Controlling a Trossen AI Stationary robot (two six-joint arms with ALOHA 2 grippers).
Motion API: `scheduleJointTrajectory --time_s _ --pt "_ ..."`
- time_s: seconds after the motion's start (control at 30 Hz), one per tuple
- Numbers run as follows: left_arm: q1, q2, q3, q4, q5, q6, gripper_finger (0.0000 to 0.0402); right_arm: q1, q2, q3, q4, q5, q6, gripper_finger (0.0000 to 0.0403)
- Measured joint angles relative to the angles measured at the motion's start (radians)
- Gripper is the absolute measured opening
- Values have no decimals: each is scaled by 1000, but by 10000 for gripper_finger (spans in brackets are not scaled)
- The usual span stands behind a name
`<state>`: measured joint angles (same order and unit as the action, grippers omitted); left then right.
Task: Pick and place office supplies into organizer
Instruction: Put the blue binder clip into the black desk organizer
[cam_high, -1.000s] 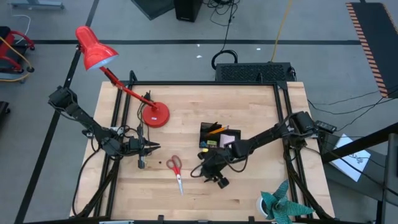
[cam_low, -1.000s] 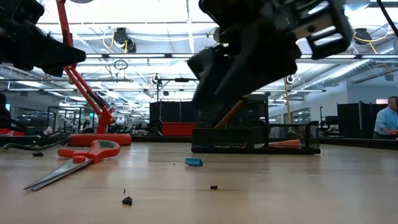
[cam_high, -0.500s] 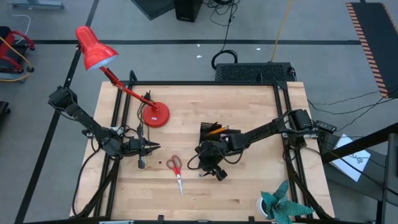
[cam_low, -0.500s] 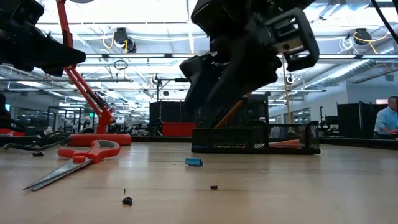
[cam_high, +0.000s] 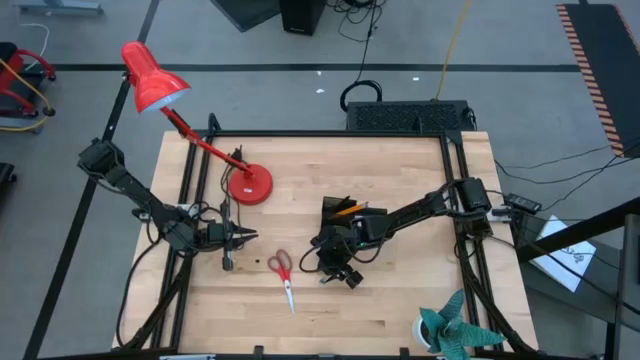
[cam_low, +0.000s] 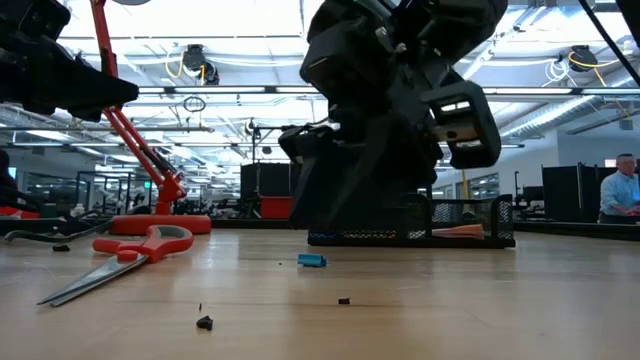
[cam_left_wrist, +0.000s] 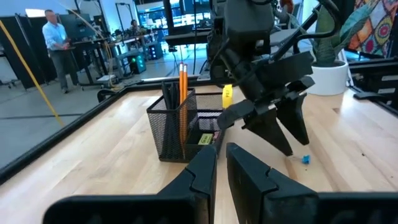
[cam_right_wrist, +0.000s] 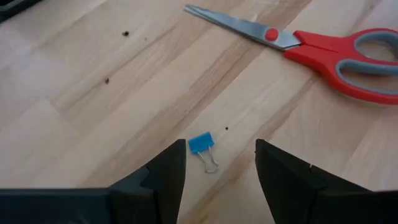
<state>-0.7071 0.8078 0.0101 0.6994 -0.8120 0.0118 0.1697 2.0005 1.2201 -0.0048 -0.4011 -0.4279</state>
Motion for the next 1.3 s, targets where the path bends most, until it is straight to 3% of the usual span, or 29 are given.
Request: scheduleJointTrajectory --time_s 0.3,0.67,1.03,1.3 --pt "0 0 0 0 0 12 47 4 92 3 54 -63 -6 163" --pt "0 0 0 -1 0 10 47 1 118 3 29 -56 2 157" --pt "0 0 0 -1 1 5 47 -2 122 1 -57 -48 3 103" --pt "0 0 0 -1 1 5 47 -7 121 0 27 -43 118 50"
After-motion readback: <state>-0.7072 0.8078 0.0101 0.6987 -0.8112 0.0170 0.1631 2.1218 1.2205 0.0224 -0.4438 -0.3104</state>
